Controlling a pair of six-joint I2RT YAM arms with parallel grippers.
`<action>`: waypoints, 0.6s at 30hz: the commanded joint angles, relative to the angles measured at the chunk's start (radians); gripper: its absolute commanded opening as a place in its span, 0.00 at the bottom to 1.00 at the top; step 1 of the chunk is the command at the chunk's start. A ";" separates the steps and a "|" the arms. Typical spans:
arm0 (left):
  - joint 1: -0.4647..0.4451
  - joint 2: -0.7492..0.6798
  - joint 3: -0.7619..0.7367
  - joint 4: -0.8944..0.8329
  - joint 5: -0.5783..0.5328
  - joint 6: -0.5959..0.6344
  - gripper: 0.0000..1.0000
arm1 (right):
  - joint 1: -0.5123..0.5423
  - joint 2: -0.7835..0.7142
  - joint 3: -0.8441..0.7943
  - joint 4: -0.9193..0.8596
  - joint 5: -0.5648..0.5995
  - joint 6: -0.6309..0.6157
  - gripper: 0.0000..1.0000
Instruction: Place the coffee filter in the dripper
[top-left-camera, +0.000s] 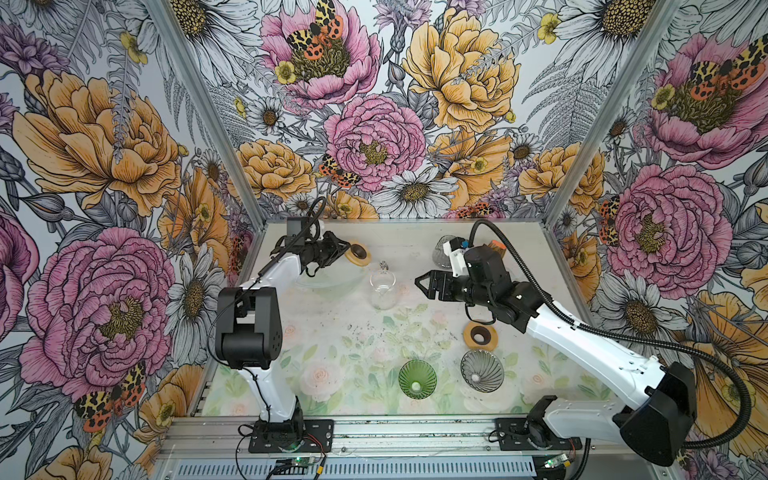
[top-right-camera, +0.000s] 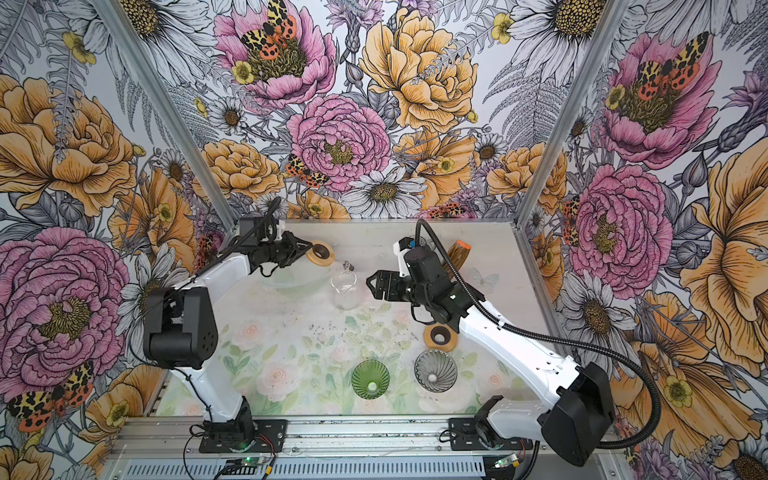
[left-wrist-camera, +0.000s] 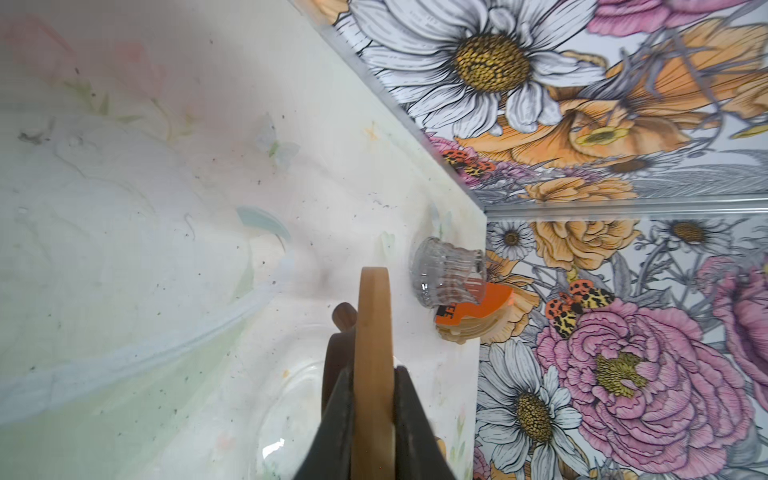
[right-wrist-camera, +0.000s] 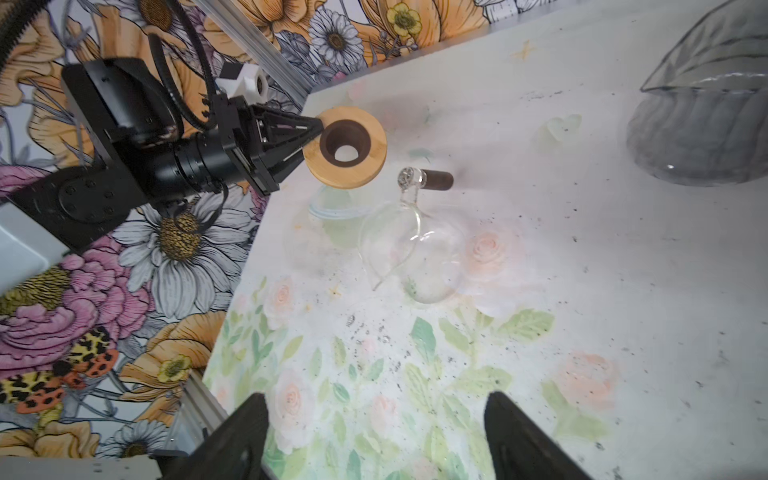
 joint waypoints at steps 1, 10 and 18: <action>0.027 -0.078 -0.049 0.108 0.077 -0.070 0.13 | -0.014 0.028 0.060 0.073 -0.086 0.070 0.80; -0.007 -0.269 -0.186 0.246 0.152 -0.214 0.16 | -0.068 0.097 0.027 0.304 -0.205 0.198 0.70; -0.068 -0.298 -0.239 0.279 0.192 -0.254 0.17 | -0.088 0.110 -0.007 0.267 -0.136 0.179 0.68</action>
